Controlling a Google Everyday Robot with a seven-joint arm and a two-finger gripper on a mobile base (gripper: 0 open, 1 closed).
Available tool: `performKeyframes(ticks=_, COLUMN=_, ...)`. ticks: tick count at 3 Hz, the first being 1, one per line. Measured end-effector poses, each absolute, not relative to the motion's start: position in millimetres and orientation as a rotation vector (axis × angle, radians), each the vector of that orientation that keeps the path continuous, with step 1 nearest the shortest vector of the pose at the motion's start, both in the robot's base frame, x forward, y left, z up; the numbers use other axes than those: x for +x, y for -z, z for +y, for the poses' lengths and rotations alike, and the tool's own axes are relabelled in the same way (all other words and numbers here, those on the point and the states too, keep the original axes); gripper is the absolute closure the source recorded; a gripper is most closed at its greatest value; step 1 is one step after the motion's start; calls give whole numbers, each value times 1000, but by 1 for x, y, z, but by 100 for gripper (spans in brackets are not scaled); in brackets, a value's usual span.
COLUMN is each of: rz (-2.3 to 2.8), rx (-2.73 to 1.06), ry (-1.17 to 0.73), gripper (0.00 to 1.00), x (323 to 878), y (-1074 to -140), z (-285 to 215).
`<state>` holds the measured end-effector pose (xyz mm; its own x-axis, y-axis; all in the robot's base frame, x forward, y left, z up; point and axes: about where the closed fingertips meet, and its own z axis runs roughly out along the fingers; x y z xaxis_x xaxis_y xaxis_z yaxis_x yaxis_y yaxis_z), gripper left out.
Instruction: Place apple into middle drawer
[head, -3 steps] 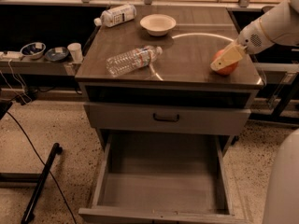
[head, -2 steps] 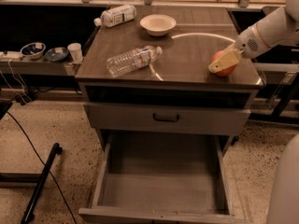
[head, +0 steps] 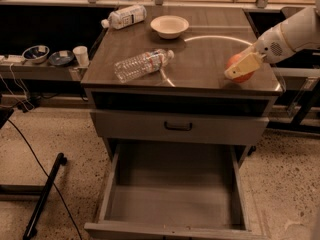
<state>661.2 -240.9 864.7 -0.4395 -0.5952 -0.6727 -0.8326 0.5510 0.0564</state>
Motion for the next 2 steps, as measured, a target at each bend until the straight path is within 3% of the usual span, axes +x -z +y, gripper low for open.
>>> performKeyframes(ticks=2, rz=1819, rx=-1187, ry=-335, gripper=100, x=582, y=-976, z=-224)
